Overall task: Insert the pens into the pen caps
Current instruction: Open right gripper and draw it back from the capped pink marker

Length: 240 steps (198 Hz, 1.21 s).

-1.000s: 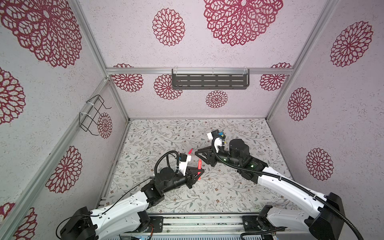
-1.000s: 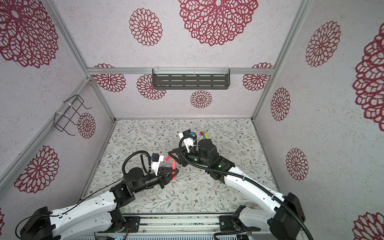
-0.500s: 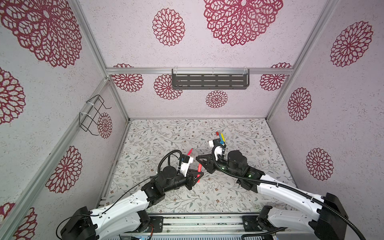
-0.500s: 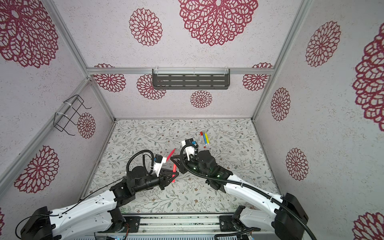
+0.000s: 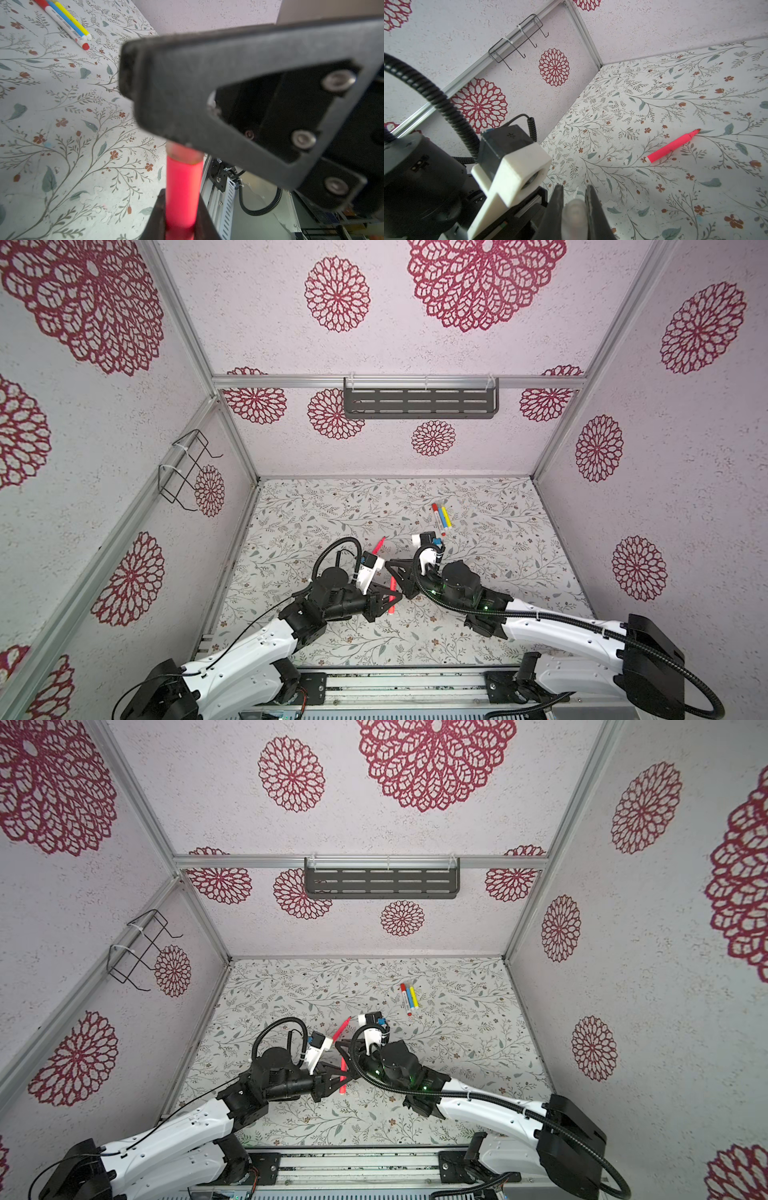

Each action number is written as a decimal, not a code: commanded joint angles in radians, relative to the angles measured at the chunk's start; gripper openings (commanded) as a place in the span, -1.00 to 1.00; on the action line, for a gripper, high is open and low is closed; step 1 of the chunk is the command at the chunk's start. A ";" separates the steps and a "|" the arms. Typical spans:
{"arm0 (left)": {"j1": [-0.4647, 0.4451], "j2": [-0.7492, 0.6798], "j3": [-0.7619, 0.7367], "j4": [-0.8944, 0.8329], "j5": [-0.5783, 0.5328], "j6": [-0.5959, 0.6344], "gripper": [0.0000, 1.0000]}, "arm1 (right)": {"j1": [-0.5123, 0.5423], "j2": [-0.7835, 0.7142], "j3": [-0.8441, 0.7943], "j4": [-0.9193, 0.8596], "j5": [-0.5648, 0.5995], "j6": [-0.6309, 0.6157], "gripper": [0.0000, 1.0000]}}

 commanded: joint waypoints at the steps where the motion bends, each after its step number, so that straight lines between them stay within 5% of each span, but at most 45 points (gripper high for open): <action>1: 0.072 -0.026 0.056 0.343 -0.140 -0.066 -1.00 | 0.113 -0.010 -0.068 -0.254 -0.206 -0.039 -1.00; 57: 0.083 -0.031 0.078 0.267 -0.254 -0.077 -1.00 | 0.185 0.042 0.005 -0.443 0.087 0.097 -1.00; 135: 0.184 -0.023 0.035 0.495 -0.071 -0.211 -1.00 | 0.218 0.006 -0.153 -0.080 -0.228 0.043 -1.00; 180: 0.211 -0.019 0.071 0.371 -0.040 -0.175 -1.00 | 0.210 -0.010 -0.113 -0.145 -0.164 0.046 -1.00; 199: 0.203 -0.031 0.065 0.281 -0.072 -0.128 -1.00 | 0.175 -0.075 -0.027 -0.330 -0.052 0.004 -1.00; 224: 0.191 -0.049 0.029 0.213 -0.090 -0.091 -1.00 | 0.093 -0.252 0.071 -0.519 0.091 -0.073 0.04; 240: 0.173 -0.059 0.009 0.177 -0.094 -0.074 -1.00 | 0.043 -0.366 0.093 -0.535 0.097 -0.113 0.31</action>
